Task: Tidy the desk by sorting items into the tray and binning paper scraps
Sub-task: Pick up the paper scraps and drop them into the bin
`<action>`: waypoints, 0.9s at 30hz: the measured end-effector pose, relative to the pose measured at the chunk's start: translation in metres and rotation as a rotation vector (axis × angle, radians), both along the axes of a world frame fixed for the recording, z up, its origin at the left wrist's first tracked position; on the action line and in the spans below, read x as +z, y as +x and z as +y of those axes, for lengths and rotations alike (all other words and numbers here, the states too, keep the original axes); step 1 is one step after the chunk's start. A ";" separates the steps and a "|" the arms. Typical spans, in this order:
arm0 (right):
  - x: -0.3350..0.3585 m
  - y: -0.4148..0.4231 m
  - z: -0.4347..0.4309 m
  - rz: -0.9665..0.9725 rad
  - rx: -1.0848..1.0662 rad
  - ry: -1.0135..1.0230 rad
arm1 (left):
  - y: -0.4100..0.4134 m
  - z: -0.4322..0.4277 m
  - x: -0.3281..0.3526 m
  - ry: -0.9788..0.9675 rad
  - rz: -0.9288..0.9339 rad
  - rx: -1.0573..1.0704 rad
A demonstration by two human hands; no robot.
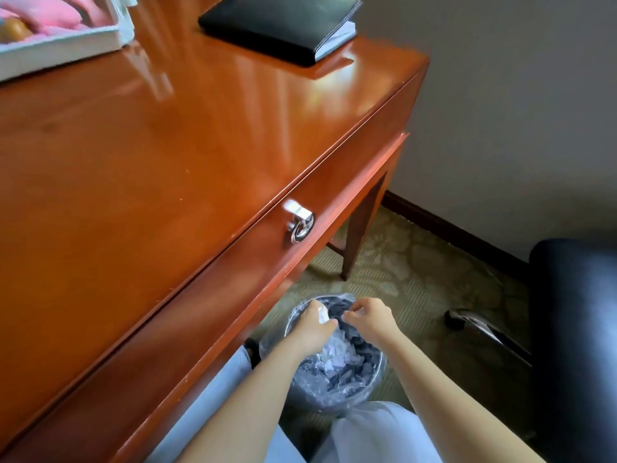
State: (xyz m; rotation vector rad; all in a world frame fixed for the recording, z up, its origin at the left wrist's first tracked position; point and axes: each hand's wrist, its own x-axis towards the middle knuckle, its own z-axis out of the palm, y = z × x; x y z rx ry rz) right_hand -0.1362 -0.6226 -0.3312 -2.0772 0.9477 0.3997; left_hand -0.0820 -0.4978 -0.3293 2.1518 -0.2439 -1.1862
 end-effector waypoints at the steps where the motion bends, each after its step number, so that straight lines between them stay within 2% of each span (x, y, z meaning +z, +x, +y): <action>1: -0.001 0.001 0.000 0.004 0.013 0.009 | 0.001 -0.001 -0.004 0.007 0.004 -0.004; 7: -0.001 0.000 -0.007 0.014 0.118 -0.005 | 0.005 0.004 -0.009 0.025 -0.025 -0.051; 15: 0.044 -0.008 -0.004 -0.051 0.231 -0.158 | -0.007 0.020 0.040 -0.017 -0.126 -0.208; 23: 0.135 -0.018 0.018 -0.227 0.384 -0.292 | -0.027 0.056 0.140 -0.110 -0.463 -0.293; 27: 0.195 -0.021 0.040 -0.331 0.586 -0.349 | -0.042 0.083 0.201 -0.162 -0.591 -0.324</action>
